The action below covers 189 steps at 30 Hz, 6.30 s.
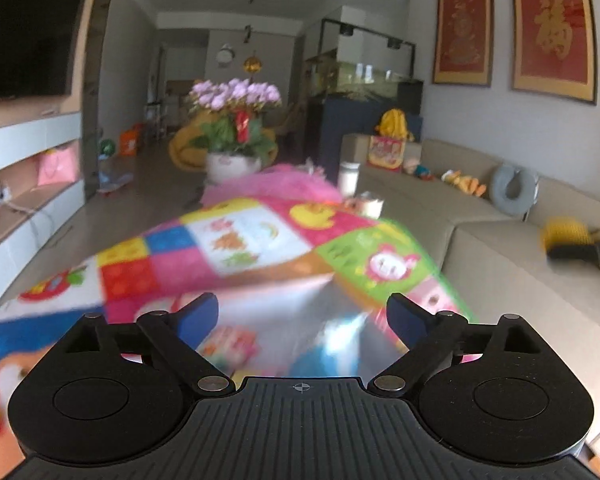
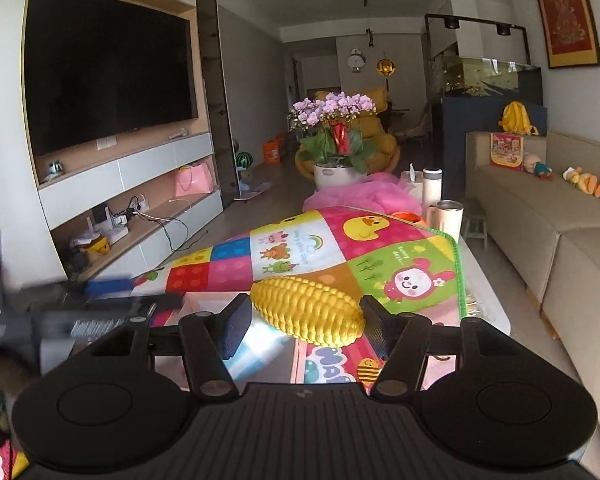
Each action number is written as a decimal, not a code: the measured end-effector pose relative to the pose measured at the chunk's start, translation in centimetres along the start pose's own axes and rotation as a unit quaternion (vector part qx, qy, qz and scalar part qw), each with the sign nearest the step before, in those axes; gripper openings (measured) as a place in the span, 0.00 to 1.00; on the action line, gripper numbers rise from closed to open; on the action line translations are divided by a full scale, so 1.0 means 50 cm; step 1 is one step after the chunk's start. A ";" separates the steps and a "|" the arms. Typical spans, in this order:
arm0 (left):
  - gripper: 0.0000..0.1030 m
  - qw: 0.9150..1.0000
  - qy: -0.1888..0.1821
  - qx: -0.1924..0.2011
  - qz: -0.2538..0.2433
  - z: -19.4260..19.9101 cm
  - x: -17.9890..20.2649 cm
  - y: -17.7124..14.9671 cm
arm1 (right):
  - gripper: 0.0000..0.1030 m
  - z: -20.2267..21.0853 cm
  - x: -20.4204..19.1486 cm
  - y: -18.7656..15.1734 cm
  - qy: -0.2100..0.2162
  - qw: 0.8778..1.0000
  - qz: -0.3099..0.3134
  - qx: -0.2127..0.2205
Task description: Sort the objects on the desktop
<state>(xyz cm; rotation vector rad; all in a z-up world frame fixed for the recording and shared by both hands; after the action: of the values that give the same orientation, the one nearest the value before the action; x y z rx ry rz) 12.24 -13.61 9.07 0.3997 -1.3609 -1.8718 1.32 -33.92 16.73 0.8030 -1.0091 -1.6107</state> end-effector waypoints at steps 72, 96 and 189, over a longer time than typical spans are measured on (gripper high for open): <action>1.00 0.982 0.120 -0.026 0.145 0.284 -0.181 -0.239 | 0.79 -0.084 -0.303 -0.242 0.096 0.968 0.203 -0.113; 1.00 0.983 0.121 0.020 0.140 0.248 -0.259 -0.103 | 0.50 -0.048 -0.372 -0.367 0.141 0.952 0.236 -0.132; 1.00 0.972 0.182 -0.138 0.049 0.264 -0.143 -0.239 | 0.71 -0.150 -0.355 -0.286 0.211 0.936 -0.022 -0.282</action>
<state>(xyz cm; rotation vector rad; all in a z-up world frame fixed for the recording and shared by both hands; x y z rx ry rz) 3.63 2.00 1.92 0.4931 -0.8489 -1.7695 6.53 -16.66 0.88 0.7221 -0.2002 -1.5599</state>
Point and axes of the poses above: each gripper's, at about its wrist camera, not at the fingertips, and z roughly against the way its jaws point, x to its right, y to its top, the point moved 6 cm from there along -z, roughly the way its jaws point, and after that the axes turned 14 degrees about -y, right-handed, at the moved point
